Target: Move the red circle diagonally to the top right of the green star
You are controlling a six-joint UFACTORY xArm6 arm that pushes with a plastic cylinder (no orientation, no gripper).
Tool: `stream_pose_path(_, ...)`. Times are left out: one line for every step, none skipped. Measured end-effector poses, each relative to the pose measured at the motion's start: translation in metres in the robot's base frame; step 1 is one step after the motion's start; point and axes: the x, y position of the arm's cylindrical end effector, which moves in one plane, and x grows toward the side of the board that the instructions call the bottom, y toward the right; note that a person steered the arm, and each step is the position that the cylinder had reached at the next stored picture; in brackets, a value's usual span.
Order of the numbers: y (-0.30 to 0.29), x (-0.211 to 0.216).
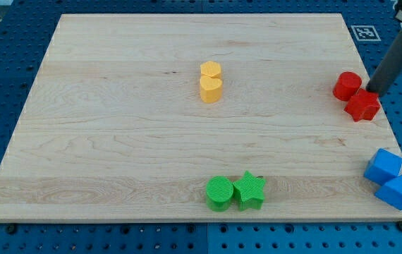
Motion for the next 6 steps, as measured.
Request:
stream_pose_path(-0.006,0.000)
stream_pose_path(-0.021,0.000)
stream_pose_path(-0.035,-0.005)
stream_pose_path(-0.037,-0.015)
stream_pose_path(-0.055,-0.015)
stream_pose_path(-0.055,-0.015)
